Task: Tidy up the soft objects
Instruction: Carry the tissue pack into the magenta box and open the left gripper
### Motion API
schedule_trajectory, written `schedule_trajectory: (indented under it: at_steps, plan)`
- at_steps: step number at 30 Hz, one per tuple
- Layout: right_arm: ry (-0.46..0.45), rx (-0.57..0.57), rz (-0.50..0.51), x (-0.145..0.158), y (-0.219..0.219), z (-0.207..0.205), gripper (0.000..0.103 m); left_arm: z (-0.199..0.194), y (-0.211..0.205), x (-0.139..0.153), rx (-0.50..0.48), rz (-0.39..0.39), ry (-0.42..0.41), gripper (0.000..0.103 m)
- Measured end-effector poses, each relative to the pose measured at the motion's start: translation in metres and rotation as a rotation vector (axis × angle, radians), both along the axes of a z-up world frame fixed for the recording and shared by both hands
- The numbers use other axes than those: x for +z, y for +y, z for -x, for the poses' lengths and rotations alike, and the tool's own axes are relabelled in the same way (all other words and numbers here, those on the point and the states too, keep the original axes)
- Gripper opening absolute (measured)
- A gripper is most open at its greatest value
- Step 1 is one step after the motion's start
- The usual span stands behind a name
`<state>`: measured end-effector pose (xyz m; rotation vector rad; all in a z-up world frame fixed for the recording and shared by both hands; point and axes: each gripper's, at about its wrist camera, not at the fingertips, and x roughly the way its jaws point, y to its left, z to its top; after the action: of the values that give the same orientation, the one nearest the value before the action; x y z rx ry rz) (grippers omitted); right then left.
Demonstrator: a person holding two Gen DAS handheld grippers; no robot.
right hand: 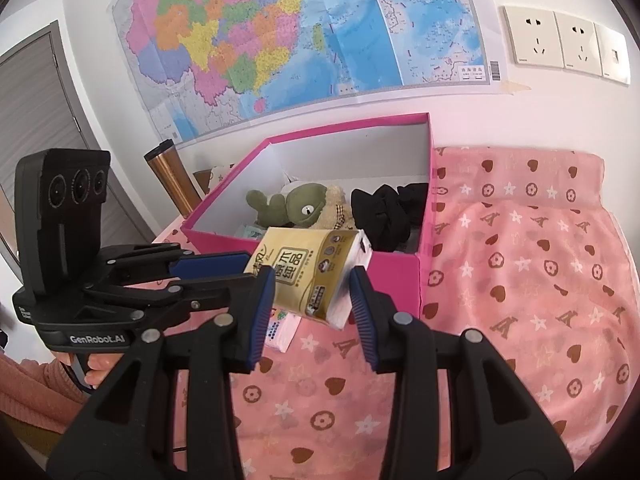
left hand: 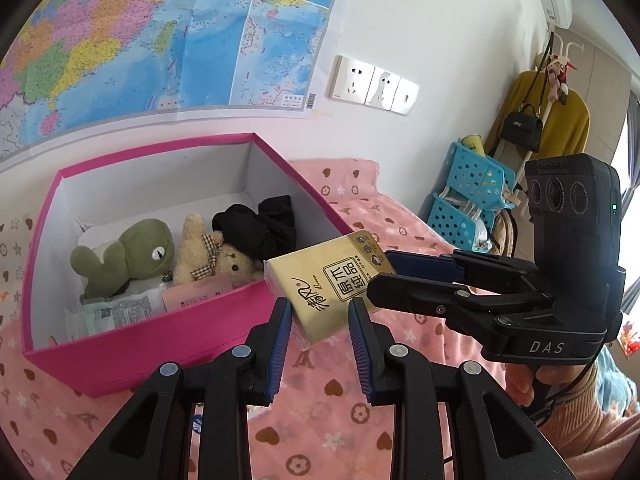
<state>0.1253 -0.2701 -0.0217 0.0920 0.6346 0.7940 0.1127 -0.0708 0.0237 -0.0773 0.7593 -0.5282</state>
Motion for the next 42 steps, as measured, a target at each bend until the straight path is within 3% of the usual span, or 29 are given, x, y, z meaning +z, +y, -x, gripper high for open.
schedule_trajectory:
  at_steps: [42]
  plan:
    - [-0.041, -0.011, -0.013, 0.012, 0.000, -0.014, 0.042, -0.020, -0.002, 0.011, 0.016, -0.012, -0.036, 0.028]
